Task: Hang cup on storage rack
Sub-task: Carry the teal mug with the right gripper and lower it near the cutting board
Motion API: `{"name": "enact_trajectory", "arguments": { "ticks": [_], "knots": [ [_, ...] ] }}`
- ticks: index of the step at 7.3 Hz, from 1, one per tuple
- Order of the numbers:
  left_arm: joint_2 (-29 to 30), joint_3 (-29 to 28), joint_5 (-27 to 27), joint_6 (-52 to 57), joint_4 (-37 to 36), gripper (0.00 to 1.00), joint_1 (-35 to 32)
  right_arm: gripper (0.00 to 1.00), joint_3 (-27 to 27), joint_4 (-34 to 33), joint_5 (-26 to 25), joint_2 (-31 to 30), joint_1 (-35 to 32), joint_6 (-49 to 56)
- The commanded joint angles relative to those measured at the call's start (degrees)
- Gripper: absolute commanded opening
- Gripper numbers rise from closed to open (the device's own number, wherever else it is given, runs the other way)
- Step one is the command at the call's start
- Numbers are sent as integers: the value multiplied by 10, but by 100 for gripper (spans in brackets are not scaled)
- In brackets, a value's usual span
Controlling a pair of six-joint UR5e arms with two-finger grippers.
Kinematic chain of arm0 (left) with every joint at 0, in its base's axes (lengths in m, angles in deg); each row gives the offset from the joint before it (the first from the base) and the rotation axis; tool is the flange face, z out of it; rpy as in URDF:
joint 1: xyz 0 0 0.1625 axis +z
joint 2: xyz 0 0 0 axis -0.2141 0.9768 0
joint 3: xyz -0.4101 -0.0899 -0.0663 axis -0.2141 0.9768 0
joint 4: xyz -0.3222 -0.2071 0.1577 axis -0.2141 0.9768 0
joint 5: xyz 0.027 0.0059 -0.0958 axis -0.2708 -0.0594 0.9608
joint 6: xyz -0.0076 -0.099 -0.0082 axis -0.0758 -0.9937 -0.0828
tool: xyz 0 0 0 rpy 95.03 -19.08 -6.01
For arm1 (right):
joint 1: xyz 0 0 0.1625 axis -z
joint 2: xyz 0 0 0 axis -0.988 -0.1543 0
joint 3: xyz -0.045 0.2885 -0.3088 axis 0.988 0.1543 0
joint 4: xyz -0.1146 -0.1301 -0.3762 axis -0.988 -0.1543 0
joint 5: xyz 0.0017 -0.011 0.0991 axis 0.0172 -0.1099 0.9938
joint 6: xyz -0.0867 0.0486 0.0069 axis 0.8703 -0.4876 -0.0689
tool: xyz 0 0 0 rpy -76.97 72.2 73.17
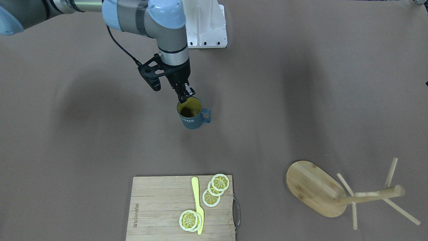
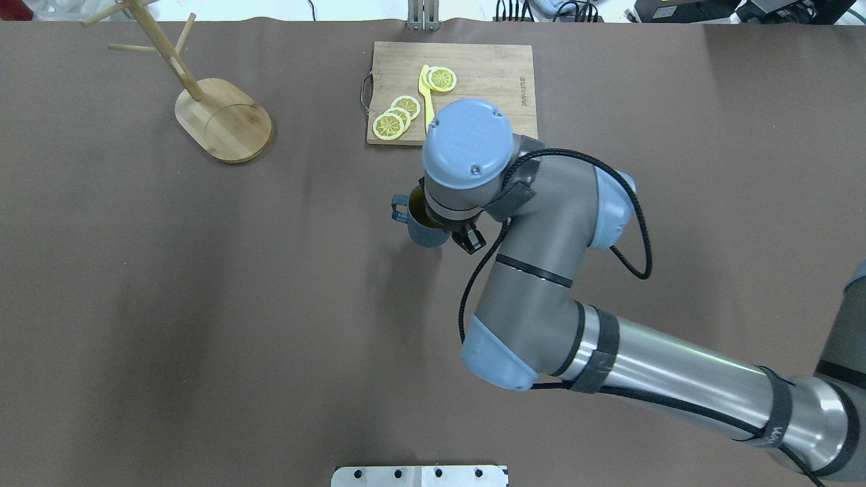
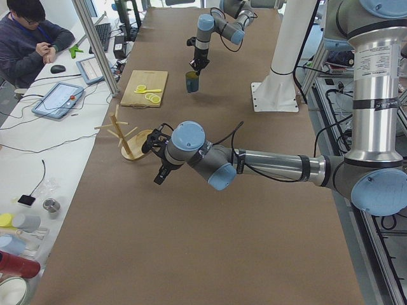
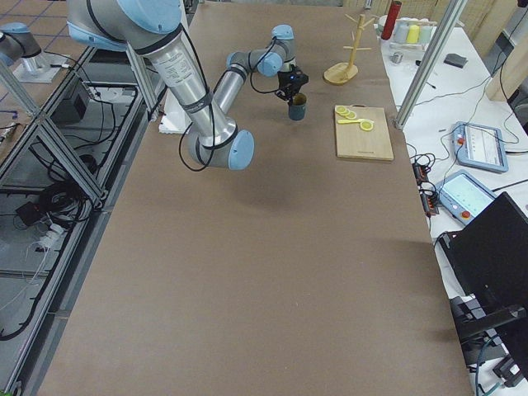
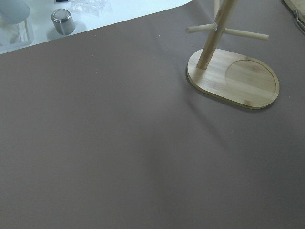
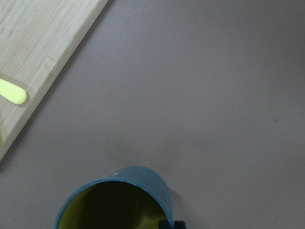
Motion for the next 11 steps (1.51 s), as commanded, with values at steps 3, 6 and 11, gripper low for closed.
{"name": "enact_trajectory", "arguments": {
  "ticks": [3,6,11],
  "knots": [
    [1,0,-1,0,-3,99,0,0,88,-3,-43,63,41,-63],
    [2,-1,-2,0,-3,99,0,0,88,-3,-43,61,44,-62],
    [2,-8,-2,0,2,99,0,100,78,-7,-43,57,39,46]
  ]
}}
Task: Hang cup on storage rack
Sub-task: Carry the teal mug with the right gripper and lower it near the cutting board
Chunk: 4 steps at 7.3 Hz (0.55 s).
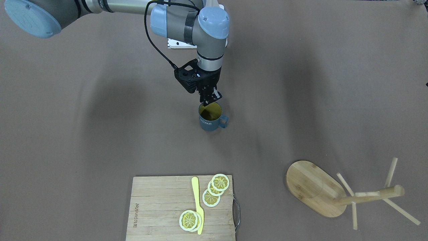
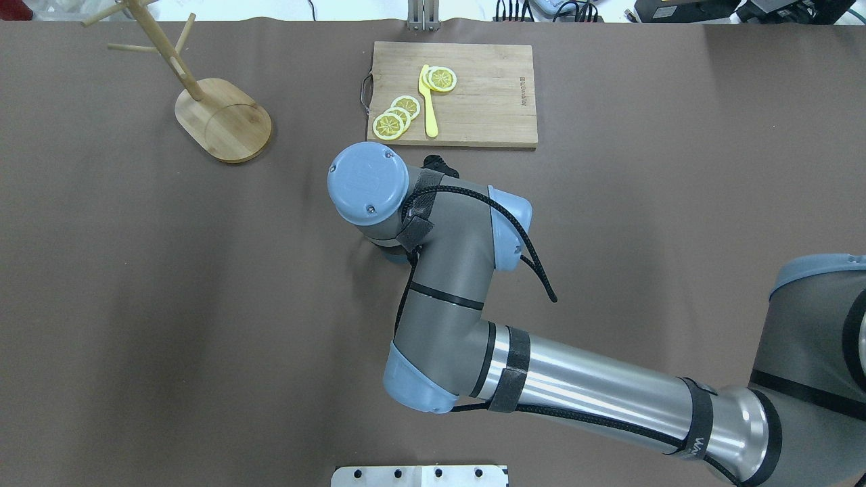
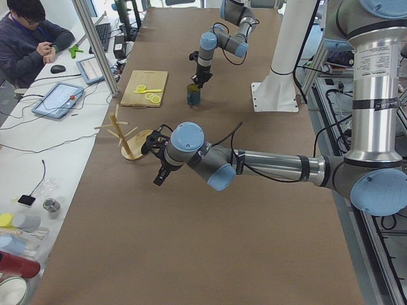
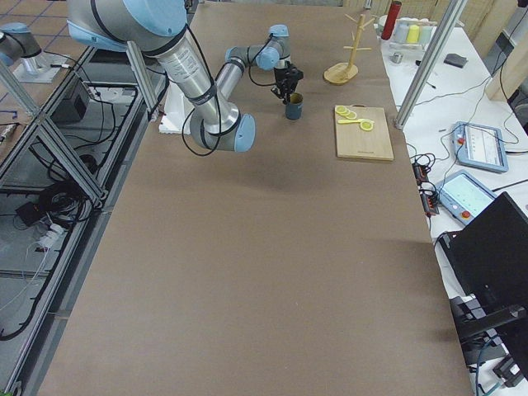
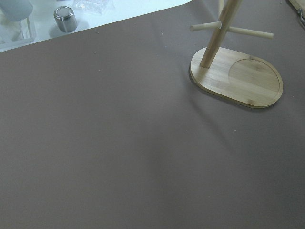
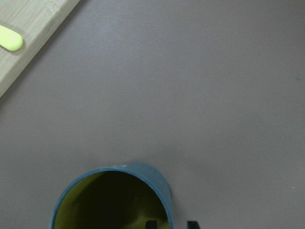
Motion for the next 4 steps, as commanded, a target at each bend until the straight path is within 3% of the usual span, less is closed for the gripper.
{"name": "enact_trajectory", "arguments": {
  "ticks": [1,4],
  "knots": [
    [3,-2,1,1,2,99,0,100,-28,-2,0,-7,-24,47],
    [34,3,-1,-30,61,99,52,100,-173,-1,8,-124,-97,226]
  ]
}}
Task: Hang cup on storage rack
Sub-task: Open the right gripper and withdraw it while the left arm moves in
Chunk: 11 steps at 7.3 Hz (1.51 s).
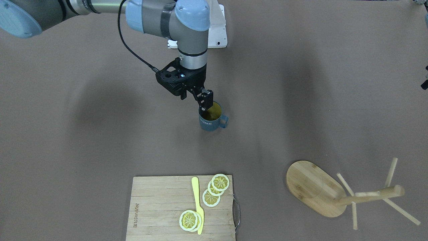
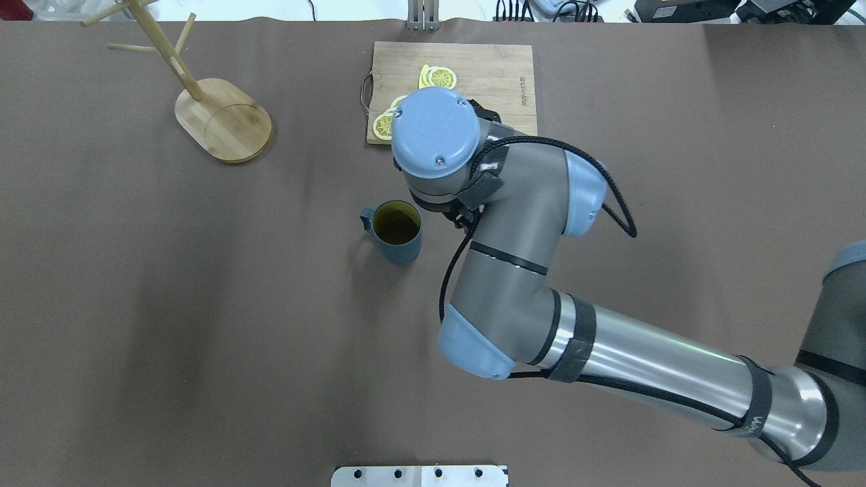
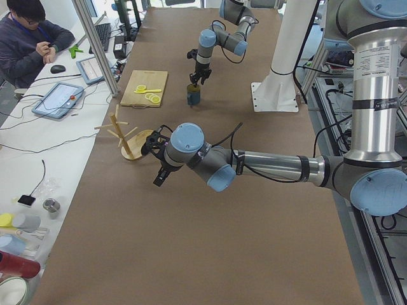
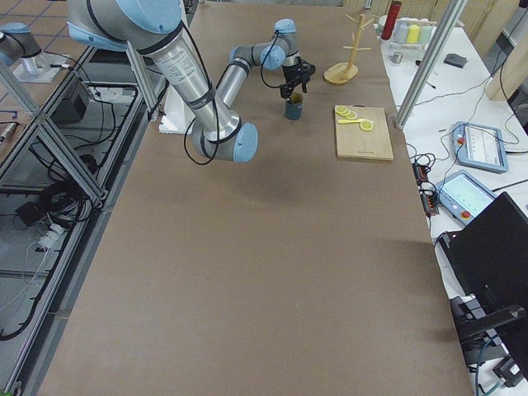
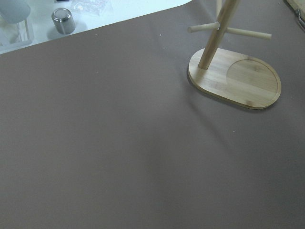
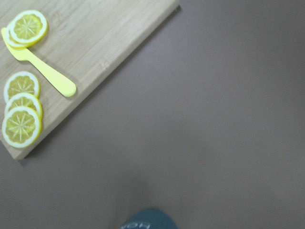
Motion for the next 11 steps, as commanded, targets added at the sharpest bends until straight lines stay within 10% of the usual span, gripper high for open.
{"name": "enact_trajectory", "arguments": {
  "ticks": [1,6,11],
  "knots": [
    [23,1,-6,-86,73,99,50,100,-78,2,42,-81,-66,137],
    [65,2,-175,-263,217,99,231,100,-72,7,203,-218,-282,566],
    [172,-45,-364,-324,211,97,403,100,-30,50,303,-375,-474,955]
  ]
}}
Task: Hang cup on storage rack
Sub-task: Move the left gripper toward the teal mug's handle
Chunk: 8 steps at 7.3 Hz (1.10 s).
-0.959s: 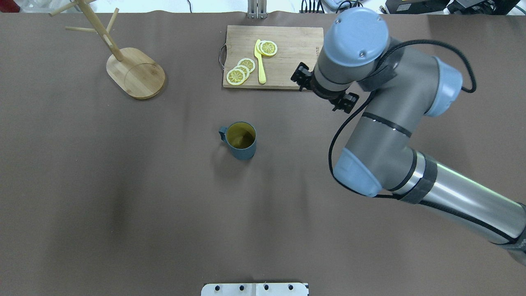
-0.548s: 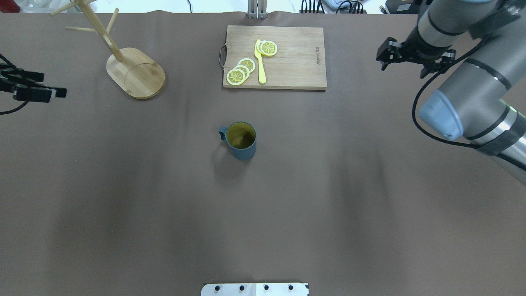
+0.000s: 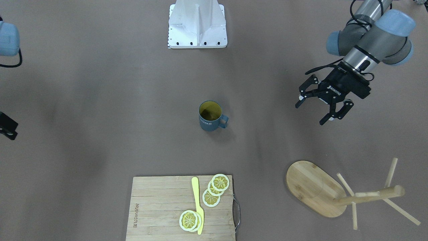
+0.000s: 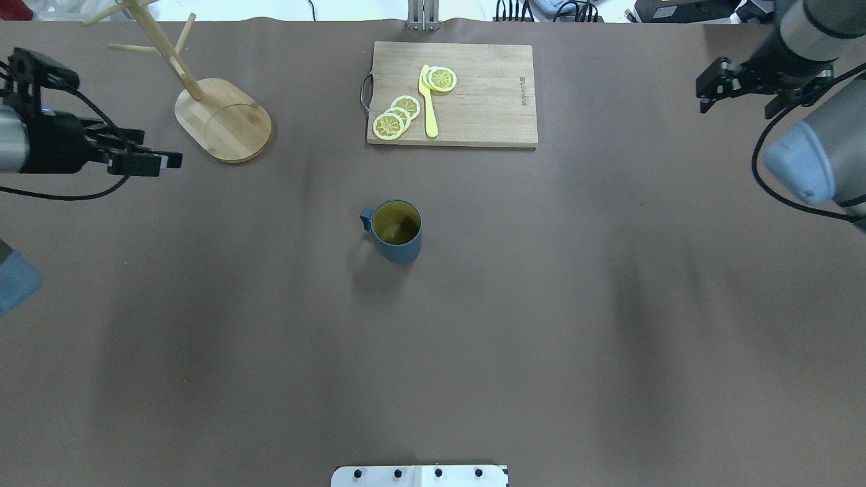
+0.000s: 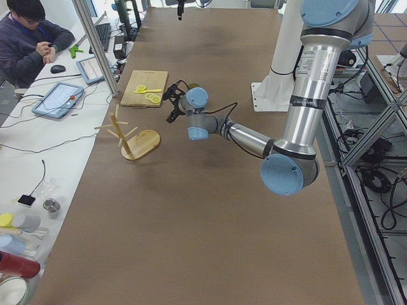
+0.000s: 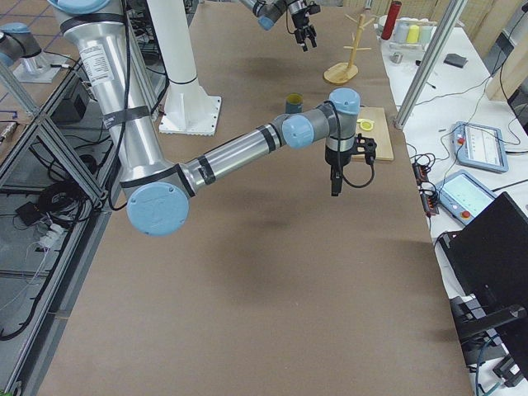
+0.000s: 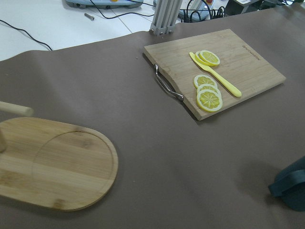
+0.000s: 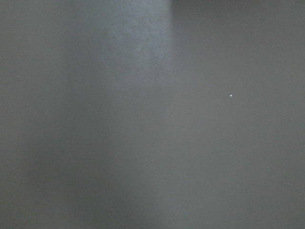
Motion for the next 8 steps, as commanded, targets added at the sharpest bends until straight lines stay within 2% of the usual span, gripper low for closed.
{"name": "enact_trajectory", "arguments": {
  "ticks": [1,5,6,7,8],
  "knots": [
    [35,-24,-80,-1,0,97,60,100,10,5,27,-79,-88,187],
    [82,-59,-157,4,2,95,120,100,11,5,46,-195,-187,397],
    [91,-70,-173,5,4,93,129,100,5,6,63,-214,-199,404],
    [97,-85,-202,5,6,85,142,100,5,6,74,-219,-205,406],
    [100,-87,-258,5,28,83,175,100,4,6,74,-219,-205,404]
  ]
}}
